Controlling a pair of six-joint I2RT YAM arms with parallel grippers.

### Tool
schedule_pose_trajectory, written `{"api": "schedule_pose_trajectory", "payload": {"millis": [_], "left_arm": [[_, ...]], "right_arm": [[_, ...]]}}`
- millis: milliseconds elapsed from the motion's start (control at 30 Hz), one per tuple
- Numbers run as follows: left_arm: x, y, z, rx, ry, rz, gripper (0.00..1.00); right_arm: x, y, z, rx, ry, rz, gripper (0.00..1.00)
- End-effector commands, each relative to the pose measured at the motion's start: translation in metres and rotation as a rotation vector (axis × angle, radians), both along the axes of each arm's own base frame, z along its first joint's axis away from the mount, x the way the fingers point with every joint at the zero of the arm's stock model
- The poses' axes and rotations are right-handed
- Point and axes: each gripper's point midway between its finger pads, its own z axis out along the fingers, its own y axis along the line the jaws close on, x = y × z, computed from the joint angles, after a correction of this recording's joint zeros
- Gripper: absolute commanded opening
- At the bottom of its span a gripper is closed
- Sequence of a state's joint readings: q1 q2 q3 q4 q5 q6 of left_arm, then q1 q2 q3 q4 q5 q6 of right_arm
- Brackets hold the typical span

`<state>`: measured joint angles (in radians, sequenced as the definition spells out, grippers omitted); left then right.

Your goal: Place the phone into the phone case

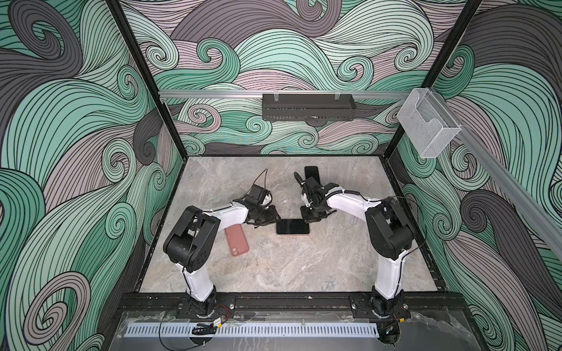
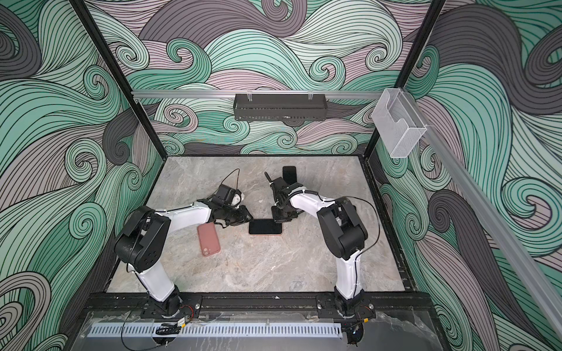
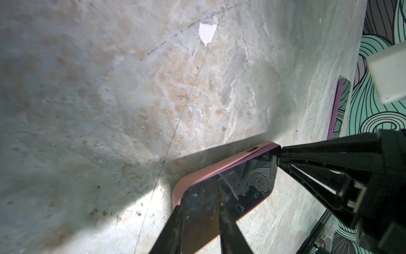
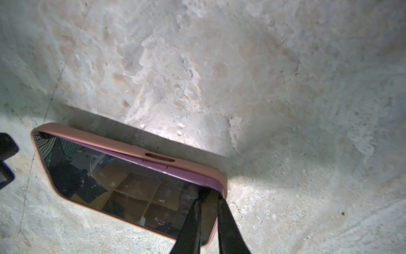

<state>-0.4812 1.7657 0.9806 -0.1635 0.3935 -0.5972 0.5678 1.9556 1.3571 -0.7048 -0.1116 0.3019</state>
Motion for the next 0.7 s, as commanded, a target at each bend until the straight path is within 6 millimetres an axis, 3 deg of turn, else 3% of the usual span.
{"api": "schedule_pose_trajectory", "payload": {"millis": [0, 667], "left_arm": [[-0.002, 0.003, -0.012, 0.056, 0.021, -0.023, 0.31], [-0.006, 0.004, -0.026, 0.072, 0.059, -0.029, 0.24]], "right_arm": [[0.002, -0.009, -0.01, -0.055, 0.007, -0.001, 0.18], [0.004, -0.023, -0.014, -0.12, -0.006, -0.017, 0.18]]}}
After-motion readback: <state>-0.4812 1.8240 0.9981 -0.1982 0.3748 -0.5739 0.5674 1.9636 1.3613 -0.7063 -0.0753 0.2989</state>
